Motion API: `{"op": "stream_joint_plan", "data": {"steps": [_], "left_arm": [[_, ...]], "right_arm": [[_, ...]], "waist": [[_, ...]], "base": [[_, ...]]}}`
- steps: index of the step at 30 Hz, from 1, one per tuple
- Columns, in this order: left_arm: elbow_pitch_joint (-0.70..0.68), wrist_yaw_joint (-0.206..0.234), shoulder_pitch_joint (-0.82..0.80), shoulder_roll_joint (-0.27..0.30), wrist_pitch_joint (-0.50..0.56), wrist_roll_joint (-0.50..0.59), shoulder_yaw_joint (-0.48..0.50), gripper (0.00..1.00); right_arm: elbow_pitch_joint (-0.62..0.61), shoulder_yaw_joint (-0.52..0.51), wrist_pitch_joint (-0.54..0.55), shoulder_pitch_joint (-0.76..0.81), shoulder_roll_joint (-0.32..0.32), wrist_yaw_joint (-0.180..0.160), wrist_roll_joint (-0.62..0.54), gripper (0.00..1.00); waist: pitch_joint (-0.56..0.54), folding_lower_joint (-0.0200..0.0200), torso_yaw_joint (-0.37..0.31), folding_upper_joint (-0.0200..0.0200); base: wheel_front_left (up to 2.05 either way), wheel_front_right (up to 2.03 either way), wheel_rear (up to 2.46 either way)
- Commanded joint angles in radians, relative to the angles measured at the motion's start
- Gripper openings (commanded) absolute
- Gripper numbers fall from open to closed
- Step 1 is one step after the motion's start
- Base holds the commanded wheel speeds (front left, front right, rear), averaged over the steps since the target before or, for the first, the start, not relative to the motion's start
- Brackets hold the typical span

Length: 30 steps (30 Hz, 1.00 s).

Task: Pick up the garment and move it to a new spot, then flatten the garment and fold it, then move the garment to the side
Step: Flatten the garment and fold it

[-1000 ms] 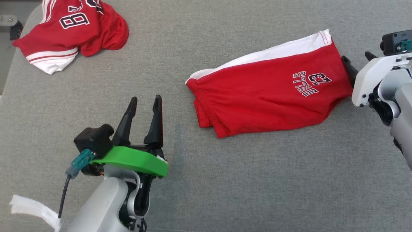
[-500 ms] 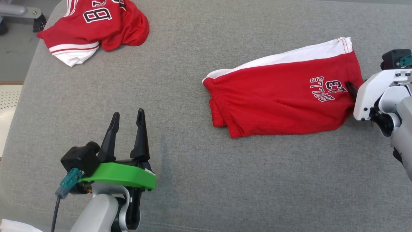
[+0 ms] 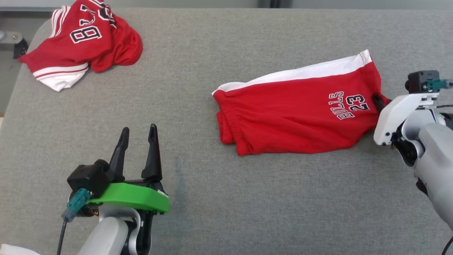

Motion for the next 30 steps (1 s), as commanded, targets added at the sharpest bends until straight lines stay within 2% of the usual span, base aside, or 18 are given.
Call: {"op": "stream_joint_plan", "data": {"steps": [1, 8, 15, 23, 30], "left_arm": [[0.006, -0.004, 0.023, 0.008, 0.001, 0.001, -0.002, 1.0], [0.017, -0.003, 0.046, 0.01, 0.001, 0.019, -0.01, 1.0], [0.024, 0.0, 0.058, -0.003, 0.0, 0.029, -0.013, 1.0], [0.034, -0.007, 0.038, -0.012, 0.0, 0.037, -0.018, 1.0], [0.04, -0.015, 0.044, -0.034, 0.0, 0.04, -0.011, 1.0]], "right_arm": [[-0.004, -0.007, -0.024, 0.037, -0.003, -0.001, 0.018, 0.0], [-0.024, -0.058, -0.15, 0.148, -0.011, -0.001, 0.072, 0.0], [-0.043, -0.094, -0.208, 0.215, 0.006, -0.001, 0.091, 0.0], [-0.07, -0.108, -0.23, 0.172, 0.026, -0.001, 0.059, 0.0], [-0.177, -0.058, -0.209, 0.126, 0.086, -0.001, -0.006, 0.0]], "waist": [[-0.046, 0.0, -0.056, 0.0], [-0.088, 0.0, -0.138, 0.0], [-0.095, 0.0, -0.17, 0.0], [-0.095, 0.0, -0.133, 0.0], [-0.118, 0.0, -0.074, 0.0]], "base": [[0.0, 0.0, 0.0], [0.0, 0.0, 0.0], [0.0, 0.0, 0.0], [0.0, 0.0, 0.0], [0.0, 0.0, 0.0]]}}
